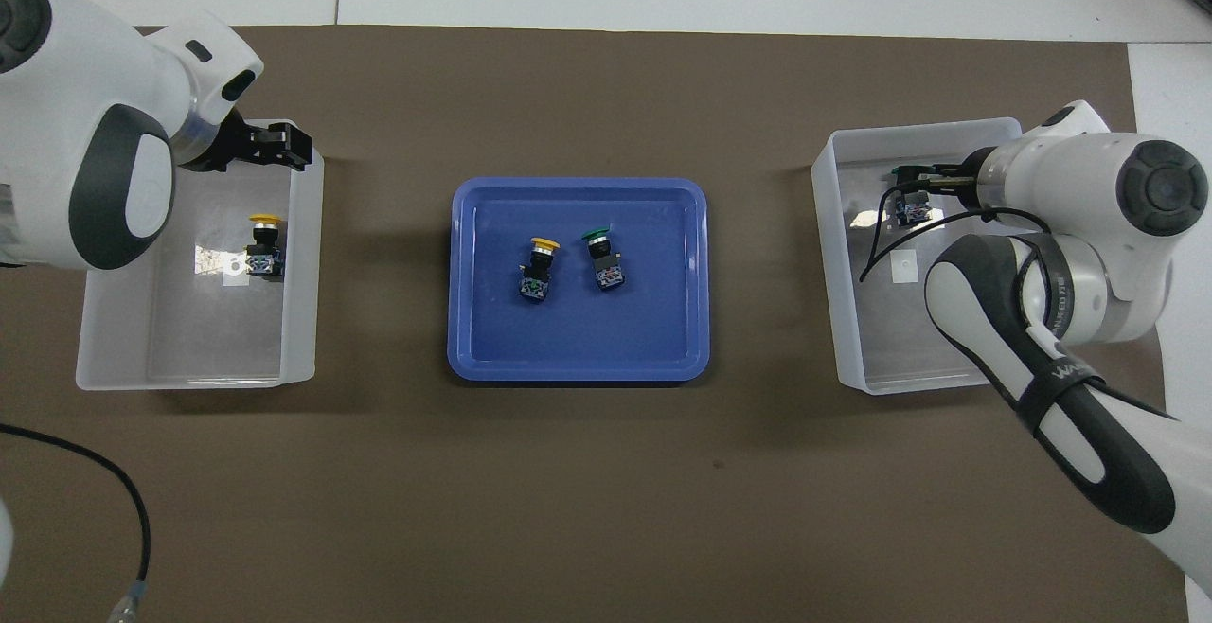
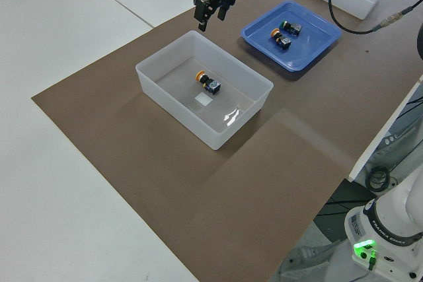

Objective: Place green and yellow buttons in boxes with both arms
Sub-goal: 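Carry the yellow button to its box with the left gripper while the right carries green, then release the buttons and return both grippers to the blue tray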

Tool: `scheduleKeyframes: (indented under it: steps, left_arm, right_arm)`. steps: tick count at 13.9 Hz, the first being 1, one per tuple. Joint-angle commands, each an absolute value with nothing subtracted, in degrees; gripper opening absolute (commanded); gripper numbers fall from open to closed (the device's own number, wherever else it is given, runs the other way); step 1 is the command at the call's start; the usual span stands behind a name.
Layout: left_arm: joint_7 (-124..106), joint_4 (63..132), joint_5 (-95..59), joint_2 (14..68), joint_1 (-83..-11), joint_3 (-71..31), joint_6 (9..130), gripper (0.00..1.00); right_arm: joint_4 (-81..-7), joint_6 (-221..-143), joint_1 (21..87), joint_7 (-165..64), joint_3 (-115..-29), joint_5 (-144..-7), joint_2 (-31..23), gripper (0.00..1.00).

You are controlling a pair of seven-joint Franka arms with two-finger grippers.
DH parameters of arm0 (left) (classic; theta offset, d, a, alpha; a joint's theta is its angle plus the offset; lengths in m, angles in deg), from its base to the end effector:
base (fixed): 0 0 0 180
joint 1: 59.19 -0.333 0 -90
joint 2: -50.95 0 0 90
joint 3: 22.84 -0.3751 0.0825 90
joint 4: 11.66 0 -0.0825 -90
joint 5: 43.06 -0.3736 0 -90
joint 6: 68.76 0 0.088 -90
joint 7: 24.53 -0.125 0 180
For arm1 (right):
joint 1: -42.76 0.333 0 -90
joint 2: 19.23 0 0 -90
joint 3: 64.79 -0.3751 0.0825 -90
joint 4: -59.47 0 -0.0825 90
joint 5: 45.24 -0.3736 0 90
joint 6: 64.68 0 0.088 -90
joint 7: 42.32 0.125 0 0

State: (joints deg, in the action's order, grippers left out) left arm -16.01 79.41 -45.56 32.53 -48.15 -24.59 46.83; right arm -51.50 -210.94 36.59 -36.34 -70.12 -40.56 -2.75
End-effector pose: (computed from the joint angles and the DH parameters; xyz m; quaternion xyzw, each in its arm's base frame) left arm 0.6685 -0.1088 0.5012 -0.9981 0.0161 -0.0565 0.0164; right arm 0.6556 -0.0141 0.4184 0.9858 -0.0330 0.1647 0.0079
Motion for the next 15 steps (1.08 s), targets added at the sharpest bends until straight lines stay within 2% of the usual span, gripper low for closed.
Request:
scheduleKeyframes:
  steps: [1,2,3,8,10,15]
  left_arm:
    - [-10.4,77.72,-45.61,31.26,-43.39,-25.3,45.76,0.87]
    - [-8.47,78.5,-45.61,31.34,-41.54,-25.3,46.2,0.87]
    - [-5.32,79.9,-45.61,31.69,-39.43,-25.3,47.16,0.86]
    - [1.48,86.32,-45.61,33.1,-32.83,-25.21,55.76,0.83]
    - [1.48,88.17,-45.61,32.58,-31.42,-25.21,58.67,0.8]
    - [1.48,94.76,-45.61,31.08,-27.82,-25.21,68.95,0.79]
  right_arm:
    - [-51.89,-204.36,36.87,-36.96,-70.59,-40.67,-9.27,0.8]
    - [-51.71,-202.95,36.79,-36.96,-71.55,-40.76,-10.51,0.87]
    - [-51.53,-202.5,36.79,-36.96,-72.6,-40.76,-11.48,1.0]
    - [-50.83,-198.11,37.22,-36.09,-76.91,-42.96,-13.95,1.0]
    - [-50.74,-198.62,40.63,-32.5,-77.71,-43.05,-13.43,1.0]
    - [-50.92,-202.04,49.86,-30.2,-77.62,-42.96,-10.71,1.0]
